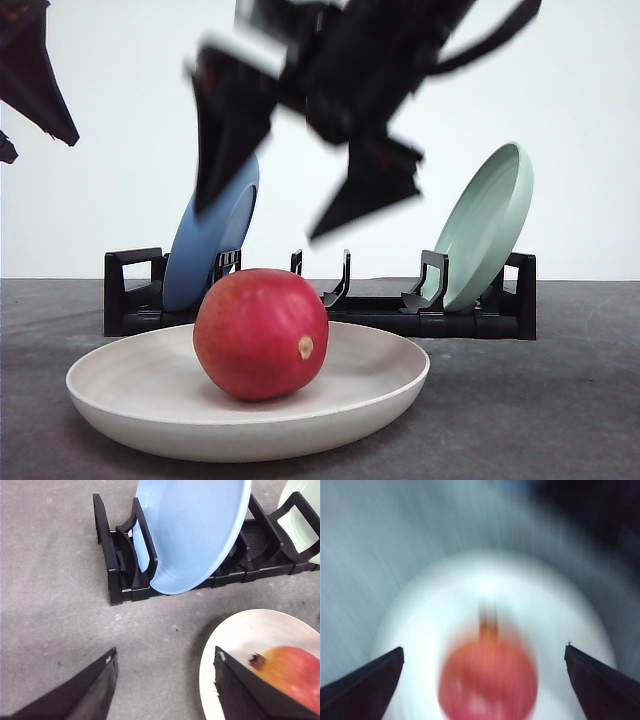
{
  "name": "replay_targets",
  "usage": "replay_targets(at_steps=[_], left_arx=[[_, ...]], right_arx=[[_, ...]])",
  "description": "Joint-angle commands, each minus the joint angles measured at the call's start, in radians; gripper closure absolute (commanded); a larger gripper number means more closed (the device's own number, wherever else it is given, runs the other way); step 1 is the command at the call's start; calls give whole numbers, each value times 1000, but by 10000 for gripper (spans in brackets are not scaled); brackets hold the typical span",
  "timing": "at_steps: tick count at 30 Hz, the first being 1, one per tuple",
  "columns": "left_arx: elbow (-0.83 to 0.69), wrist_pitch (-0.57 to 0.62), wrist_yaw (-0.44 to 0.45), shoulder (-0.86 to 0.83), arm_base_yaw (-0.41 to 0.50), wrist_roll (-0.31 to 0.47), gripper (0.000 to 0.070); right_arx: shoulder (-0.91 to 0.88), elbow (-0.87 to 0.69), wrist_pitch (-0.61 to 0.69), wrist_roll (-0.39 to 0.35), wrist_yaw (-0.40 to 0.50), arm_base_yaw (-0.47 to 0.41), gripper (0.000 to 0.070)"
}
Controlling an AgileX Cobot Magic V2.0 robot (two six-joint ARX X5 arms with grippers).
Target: Place pomegranate in white plate
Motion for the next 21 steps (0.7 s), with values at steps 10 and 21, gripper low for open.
replay_targets(at_steps=[10, 21], left_arx=[[15, 8, 4, 4, -3, 0, 347], [15, 8, 4, 4, -3, -1, 347]], right_arx=[[-257, -236, 93, -14, -41, -120, 121], [-587, -457, -4, -9, -44, -328, 122]])
